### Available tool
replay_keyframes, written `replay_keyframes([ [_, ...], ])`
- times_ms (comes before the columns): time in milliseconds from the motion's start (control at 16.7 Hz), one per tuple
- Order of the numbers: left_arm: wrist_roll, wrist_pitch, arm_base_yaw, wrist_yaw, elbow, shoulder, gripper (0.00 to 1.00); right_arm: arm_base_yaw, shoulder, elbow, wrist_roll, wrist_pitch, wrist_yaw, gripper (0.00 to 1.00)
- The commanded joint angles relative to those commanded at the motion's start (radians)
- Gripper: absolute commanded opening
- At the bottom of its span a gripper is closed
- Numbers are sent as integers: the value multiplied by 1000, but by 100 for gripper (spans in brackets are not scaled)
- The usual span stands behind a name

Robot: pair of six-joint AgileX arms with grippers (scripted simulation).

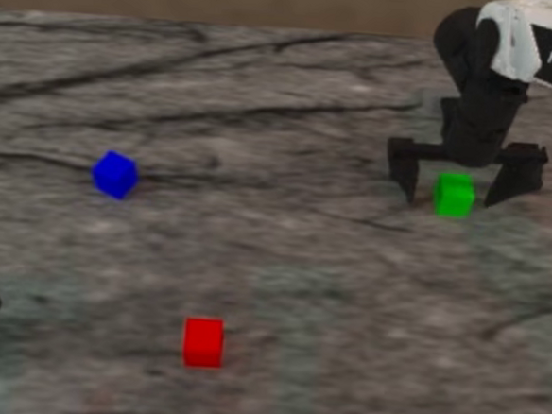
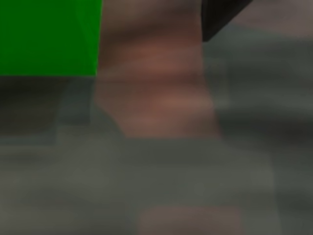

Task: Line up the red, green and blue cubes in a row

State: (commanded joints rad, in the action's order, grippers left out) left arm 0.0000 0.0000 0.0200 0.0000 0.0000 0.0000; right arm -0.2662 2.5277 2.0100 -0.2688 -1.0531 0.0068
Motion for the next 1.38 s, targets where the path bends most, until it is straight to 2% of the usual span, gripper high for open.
replay_keyframes([
  [120, 0, 0, 0, 0, 0, 0, 100, 0, 0, 0, 0, 0, 0, 100],
  [900, 0, 0, 0, 0, 0, 0, 100, 0, 0, 0, 0, 0, 0, 2],
  [1380, 0, 0, 0, 0, 0, 0, 100, 0, 0, 0, 0, 0, 0, 0],
])
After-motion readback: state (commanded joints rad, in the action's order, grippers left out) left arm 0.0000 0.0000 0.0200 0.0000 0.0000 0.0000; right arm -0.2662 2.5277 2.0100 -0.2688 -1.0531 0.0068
